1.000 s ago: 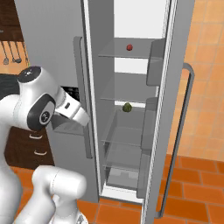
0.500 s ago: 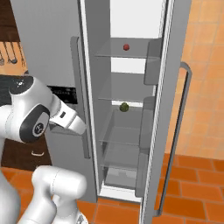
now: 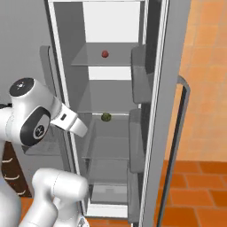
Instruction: Take the strawberry from the fridge and place it on top of the pancake, located on the dining counter.
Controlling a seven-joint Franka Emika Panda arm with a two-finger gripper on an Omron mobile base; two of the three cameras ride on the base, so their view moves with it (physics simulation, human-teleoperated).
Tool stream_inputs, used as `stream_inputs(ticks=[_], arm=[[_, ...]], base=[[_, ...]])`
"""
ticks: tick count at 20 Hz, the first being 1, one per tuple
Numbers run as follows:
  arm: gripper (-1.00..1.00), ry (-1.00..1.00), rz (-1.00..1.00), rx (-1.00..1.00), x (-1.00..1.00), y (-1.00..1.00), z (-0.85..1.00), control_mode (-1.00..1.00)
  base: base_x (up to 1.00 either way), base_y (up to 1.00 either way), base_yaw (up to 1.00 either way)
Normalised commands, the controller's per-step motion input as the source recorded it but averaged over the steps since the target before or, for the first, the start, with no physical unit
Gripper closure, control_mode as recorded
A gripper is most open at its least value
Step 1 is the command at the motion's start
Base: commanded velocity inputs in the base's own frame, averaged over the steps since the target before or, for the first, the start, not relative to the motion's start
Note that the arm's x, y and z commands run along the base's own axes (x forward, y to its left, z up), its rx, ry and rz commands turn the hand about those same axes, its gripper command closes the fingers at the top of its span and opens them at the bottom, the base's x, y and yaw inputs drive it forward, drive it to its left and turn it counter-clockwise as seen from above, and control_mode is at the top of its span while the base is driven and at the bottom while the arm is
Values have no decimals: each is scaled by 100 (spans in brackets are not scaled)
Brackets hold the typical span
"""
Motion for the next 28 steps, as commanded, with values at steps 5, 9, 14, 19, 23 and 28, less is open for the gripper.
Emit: stream_inputs(ticks=[5, 9, 14, 19, 23, 28], arm=[[-100, 0, 0, 0, 0, 0, 0, 100], [-100, 0, 0, 0, 0, 0, 0, 100], [-100, 0, 0, 0, 0, 0, 0, 100], [-100, 0, 0, 0, 0, 0, 0, 100], [-100, -7, 2, 0, 0, 0, 18, -100], [-100, -35, 19, 0, 0, 0, 99, -100]], base=[[66, -15, -5], [41, -36, -2], [39, -18, -2], [50, 0, 0], [6, -6, 0], [0, 0, 0]])
